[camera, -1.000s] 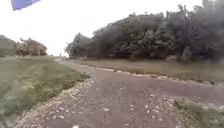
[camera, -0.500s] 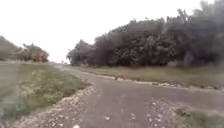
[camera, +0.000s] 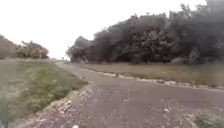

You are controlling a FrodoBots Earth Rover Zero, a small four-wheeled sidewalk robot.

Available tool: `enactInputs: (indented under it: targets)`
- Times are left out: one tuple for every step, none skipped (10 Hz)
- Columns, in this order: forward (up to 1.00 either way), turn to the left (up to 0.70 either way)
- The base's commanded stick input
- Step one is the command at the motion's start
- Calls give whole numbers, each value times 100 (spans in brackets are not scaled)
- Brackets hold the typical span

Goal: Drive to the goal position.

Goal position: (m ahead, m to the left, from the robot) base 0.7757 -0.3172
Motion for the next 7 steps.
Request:
enactInputs:
  targets:
    - [85,1]
    - [85,1]
    - [85,1]
    - [85,1]
    - [85,1]
    - [85,1]
    - [85,1]
